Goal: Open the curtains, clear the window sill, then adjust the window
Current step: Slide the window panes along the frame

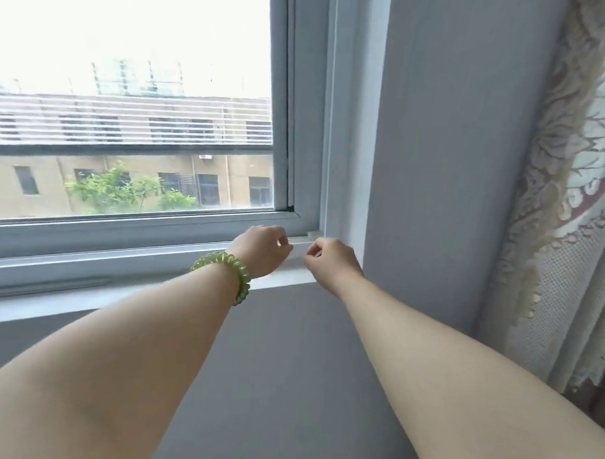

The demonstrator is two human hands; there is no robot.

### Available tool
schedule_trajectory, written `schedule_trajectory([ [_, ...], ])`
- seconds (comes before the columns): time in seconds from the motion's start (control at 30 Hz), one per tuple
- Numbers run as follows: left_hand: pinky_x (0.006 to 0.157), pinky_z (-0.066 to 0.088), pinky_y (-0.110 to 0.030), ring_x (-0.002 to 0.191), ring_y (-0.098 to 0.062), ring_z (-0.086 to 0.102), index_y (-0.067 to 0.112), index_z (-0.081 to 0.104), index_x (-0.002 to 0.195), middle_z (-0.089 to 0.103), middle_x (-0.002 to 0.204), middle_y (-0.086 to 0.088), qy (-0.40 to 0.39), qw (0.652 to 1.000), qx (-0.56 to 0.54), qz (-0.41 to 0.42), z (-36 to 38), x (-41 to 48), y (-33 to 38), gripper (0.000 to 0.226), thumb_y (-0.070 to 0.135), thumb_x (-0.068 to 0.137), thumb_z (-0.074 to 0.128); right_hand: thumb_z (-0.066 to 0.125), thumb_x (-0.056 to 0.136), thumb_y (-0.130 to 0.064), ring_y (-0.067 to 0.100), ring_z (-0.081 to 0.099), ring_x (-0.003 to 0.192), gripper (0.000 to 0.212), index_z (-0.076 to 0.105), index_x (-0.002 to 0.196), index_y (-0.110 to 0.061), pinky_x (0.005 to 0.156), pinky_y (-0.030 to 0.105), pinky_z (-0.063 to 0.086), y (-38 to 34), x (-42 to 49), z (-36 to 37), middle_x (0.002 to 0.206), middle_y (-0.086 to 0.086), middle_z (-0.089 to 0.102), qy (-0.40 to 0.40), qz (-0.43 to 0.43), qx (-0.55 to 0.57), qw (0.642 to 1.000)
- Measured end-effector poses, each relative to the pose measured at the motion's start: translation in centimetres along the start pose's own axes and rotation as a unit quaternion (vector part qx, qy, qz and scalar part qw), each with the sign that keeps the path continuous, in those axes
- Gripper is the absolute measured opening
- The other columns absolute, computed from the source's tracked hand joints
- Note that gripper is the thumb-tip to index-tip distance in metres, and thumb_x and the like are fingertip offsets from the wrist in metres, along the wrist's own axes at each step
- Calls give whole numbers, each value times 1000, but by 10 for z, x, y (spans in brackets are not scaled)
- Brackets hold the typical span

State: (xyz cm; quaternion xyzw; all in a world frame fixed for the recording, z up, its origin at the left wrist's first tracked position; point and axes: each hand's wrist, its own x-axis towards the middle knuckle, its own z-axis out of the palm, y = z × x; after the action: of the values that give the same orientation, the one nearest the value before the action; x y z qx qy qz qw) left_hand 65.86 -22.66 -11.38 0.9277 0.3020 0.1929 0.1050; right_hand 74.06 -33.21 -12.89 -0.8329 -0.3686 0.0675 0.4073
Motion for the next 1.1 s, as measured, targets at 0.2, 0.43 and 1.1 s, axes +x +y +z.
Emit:
schedule_trajectory([
  [0.2, 91, 52, -37, 102, -24, 62, 15, 59, 116, 65, 116, -10, 62, 996, 44, -38, -75, -22, -102, 27, 28, 94, 47, 46, 89, -15, 28, 58, 97, 20, 63, 99, -12, 81, 33, 48, -106, 3, 69, 98, 9, 65, -26, -87, 1, 996],
  [0.43, 79, 55, -31, 97, -23, 64, 13, 56, 120, 66, 111, -10, 142, 979, 95, -110, -144, -31, -191, 28, 22, 95, 45, 49, 92, -19, 32, 61, 107, 25, 62, 110, -11, 85, 33, 48, -211, 15, 130, 115, 15, 67, -46, -204, -17, 978],
  [1.1, 87, 46, -36, 110, -27, 55, 18, 53, 120, 49, 128, -5, 347, 877, 224, -246, -298, -11, -312, 29, 17, 93, 44, 48, 91, -21, 30, 60, 108, 24, 60, 111, -18, 85, 31, 46, -406, 106, 186, 114, 11, 68, -22, -403, 69, 912],
])
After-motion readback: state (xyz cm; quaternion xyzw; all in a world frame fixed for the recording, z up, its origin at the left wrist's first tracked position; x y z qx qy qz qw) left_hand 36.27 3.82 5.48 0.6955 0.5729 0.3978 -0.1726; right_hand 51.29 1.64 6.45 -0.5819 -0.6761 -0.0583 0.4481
